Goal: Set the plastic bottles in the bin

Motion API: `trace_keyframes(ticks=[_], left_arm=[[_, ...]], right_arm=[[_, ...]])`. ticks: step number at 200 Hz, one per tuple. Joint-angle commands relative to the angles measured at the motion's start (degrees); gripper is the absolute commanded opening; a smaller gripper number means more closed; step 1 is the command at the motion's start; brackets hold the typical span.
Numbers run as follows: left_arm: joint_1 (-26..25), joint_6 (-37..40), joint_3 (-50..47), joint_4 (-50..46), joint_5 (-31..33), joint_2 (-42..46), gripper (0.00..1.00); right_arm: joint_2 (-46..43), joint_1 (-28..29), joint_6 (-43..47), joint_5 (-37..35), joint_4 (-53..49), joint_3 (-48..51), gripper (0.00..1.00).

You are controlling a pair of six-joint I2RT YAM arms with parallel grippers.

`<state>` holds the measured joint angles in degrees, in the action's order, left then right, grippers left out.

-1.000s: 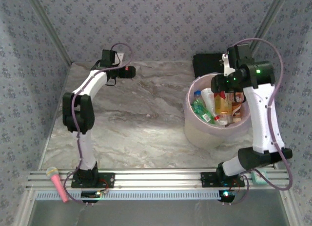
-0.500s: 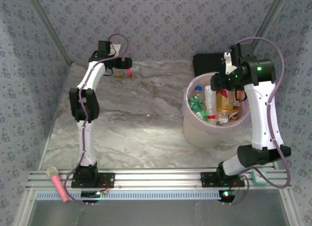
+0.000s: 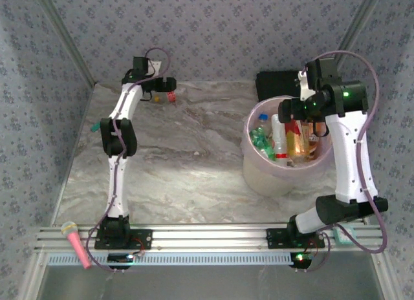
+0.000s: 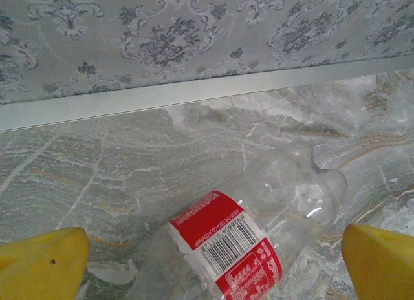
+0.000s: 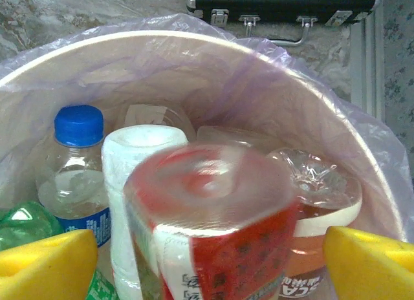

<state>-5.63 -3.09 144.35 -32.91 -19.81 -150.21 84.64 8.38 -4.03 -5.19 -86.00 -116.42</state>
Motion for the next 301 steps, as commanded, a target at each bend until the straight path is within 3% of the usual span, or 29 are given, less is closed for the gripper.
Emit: trace_keyframes(ticks=[1,52,94,134,197,235,281,301], left_arm=[[0.2,-0.3,3.5,0.0,-1.3,-1.5,1.0],[-0.3,2.1,6.0,-5.0,-8.4,-3.8,0.99],[-0.5,6.6,5.4,-14.1,-8.3,-3.3,0.95],[-0.9,8.8,3.8,-17.2,-9.6,-2.2,0.91],[-3.5,14.3,-3.2,-20.9,-2.6,2.1,0.89],[-5.0,14.4,-4.6,-21.5,-3.2,2.8,0.79],[-5.7,12.1,-5.0,-18.7,-2.3,3.1,0.57],[-5.7,11.4,-5.0,-18.3,-1.5,3.3,0.54]], right_arm=[[-1.0,-0.1,0.3,1.2,-1.4,-2.5,0.95],[-5.4,-1.1,-0.9,6.3,3.3,-0.5,0.96],[-6.6,-1.2,-2.2,6.2,3.7,2.5,0.82],[-7.8,-1.5,-2.5,8.9,6.2,6.2,0.8],[-7.9,-2.3,-2.7,12.0,7.8,7.1,0.79],[-8.0,-2.4,-2.3,12.1,7.2,7.1,0.8],[-8.6,-2.5,-2.2,12.6,7.2,7.4,0.79],[-9.4,-2.5,-2.3,13.0,7.2,7.4,0.79]])
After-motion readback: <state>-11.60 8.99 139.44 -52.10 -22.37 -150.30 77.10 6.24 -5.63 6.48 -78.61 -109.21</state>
